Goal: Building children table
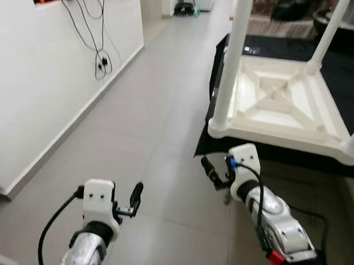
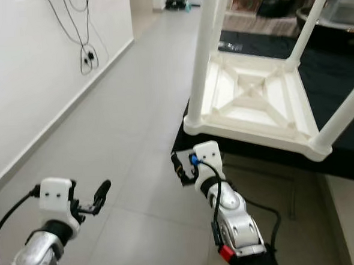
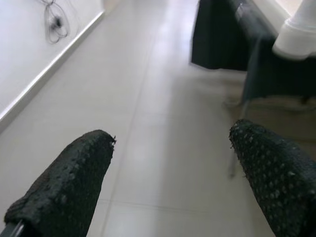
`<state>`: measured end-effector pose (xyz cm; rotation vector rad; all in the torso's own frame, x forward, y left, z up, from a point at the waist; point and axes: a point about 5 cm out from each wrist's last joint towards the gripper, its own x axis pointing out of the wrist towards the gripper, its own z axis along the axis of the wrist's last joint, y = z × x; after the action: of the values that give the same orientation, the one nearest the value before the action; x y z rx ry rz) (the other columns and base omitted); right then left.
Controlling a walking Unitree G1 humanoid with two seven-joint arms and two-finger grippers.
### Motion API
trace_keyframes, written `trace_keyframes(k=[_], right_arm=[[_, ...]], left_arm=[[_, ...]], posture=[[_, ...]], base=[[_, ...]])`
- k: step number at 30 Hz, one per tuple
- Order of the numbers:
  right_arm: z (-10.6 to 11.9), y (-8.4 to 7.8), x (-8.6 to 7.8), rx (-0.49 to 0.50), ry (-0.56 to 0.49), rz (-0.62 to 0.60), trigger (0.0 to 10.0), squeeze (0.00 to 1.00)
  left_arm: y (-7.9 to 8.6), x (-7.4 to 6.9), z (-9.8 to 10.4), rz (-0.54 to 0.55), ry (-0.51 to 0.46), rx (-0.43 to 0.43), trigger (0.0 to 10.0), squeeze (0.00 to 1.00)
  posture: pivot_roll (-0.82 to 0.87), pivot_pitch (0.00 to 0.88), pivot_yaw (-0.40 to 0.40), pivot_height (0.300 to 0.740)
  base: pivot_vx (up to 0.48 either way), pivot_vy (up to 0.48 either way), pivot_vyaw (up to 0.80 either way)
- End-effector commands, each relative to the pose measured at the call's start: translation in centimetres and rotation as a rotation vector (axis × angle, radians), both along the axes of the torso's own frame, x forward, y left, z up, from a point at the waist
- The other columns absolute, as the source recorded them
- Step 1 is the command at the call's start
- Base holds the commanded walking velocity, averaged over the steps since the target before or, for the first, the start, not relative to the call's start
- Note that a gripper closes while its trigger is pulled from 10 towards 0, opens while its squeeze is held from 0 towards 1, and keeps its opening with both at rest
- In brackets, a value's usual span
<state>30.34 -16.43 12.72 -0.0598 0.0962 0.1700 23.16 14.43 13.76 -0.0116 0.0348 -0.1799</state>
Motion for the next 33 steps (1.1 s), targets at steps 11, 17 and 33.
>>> trace_keyframes(k=[11,17,33], right_arm=[[3.1,-0.1,0.5,0.294,-0.138,0.176,10.0,0.00],[4.3,-0.3,0.1,0.289,-0.157,0.374,10.0,0.00],[2.8,-0.7,-2.8,0.267,-0.040,0.684,10.0,0.00]], left_arm=[[-1.1,-0.1,-0.1,-0.133,-0.009,0.098,10.0,0.00],[-1.3,-0.1,-0.2,-0.148,-0.010,0.112,10.0,0.00],[-0.4,-0.4,-0.4,-0.149,-0.012,0.123,10.0,0.00]], posture=[[0.04,0.127,-0.028,0.740],[0.04,0.131,-0.029,0.740],[0.03,0.137,-0.023,0.740]], base=[[0.209,0.000,0.00],[0.000,0.000,0.00],[0.000,-0.079,0.00]])
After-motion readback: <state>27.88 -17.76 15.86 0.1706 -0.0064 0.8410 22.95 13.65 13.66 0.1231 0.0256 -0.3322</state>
